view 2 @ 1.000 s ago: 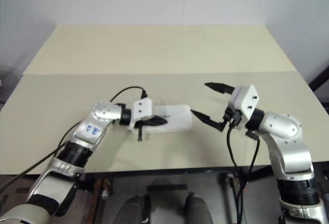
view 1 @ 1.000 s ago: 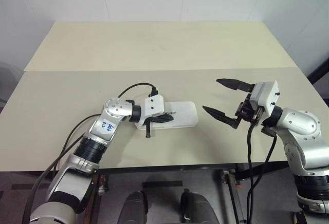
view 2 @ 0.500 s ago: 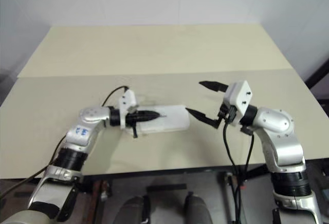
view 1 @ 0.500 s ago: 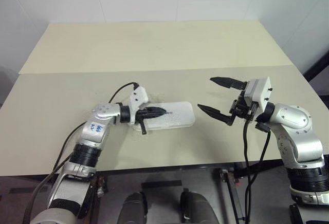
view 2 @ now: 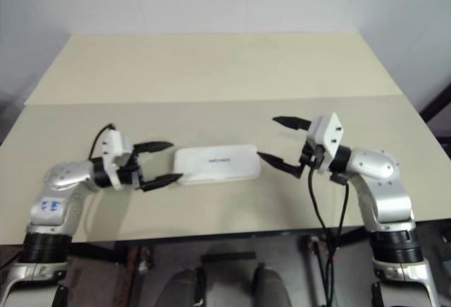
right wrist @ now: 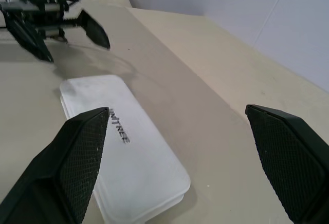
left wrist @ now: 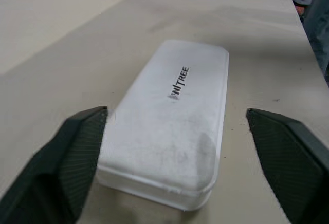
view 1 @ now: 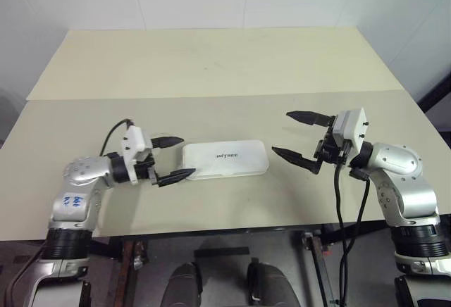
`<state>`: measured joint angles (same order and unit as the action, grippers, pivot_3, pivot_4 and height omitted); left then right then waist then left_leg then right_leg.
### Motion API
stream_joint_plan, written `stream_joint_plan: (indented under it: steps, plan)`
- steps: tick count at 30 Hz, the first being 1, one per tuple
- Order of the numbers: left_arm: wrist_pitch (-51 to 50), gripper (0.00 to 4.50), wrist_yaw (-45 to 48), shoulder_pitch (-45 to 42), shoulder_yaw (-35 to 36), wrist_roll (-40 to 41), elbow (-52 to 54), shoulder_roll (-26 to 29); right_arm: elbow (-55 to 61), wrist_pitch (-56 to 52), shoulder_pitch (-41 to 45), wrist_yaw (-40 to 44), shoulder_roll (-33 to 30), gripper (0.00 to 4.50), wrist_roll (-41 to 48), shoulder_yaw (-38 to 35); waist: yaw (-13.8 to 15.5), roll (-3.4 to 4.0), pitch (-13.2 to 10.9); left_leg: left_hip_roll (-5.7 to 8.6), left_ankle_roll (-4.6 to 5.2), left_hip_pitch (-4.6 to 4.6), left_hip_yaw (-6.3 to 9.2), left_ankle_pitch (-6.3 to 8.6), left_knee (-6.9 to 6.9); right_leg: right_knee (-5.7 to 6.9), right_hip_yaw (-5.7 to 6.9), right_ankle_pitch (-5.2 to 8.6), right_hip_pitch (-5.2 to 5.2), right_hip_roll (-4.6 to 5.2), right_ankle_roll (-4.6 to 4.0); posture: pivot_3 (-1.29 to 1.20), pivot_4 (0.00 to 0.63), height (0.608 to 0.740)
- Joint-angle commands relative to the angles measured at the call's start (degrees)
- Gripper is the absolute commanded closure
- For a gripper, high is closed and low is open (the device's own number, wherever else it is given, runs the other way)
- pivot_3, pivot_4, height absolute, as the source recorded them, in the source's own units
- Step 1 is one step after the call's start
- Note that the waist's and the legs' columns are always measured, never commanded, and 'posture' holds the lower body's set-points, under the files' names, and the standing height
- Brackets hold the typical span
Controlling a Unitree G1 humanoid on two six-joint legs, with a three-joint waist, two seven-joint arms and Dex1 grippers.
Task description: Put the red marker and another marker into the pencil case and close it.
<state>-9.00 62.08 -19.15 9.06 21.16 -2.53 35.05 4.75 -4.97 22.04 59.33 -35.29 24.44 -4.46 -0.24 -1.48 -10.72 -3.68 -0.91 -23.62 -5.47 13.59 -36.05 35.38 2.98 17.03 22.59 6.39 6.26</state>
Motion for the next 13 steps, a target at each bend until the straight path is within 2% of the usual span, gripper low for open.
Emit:
stream_joint_plan:
  steps: [1, 7, 13]
  plan:
    - [3.2, 0.04, 0.0, 0.5, 3.2, 1.9, 1.7, 1.3, 1.3, 0.6, -1.6, 1.3, -1.5, 0.00, 1.4, -2.1, 0.1, 0.02, 0.0, 0.00, 0.00, -0.01, 0.00, 0.00, 0.00, 0.00, 0.01, 0.00, 0.01, 0.00, -0.01, 0.00, 0.150, 0.740]
    - [6.1, 0.04, -2.5, 1.1, 4.1, 2.0, 2.9, 1.0, 1.1, 1.5, -8.4, 4.1, -6.7, 0.00, 1.8, -7.4, 0.3, 0.02, 0.0, 0.05, 0.06, -0.03, -0.01, 0.04, -0.02, -0.08, 0.02, 0.00, -0.03, 0.05, 0.01, 0.00, 0.150, 0.740]
    - [4.3, 0.04, -3.4, 3.9, 4.5, 2.6, 6.1, 2.2, -2.6, 3.7, -8.9, 4.9, -8.0, 0.00, 1.7, -9.7, -0.4, 0.01, 0.0, -0.03, 0.02, 0.10, -0.09, 0.06, 0.00, -0.02, -0.05, 0.00, -0.04, -0.06, 0.01, 0.00, 0.150, 0.740]
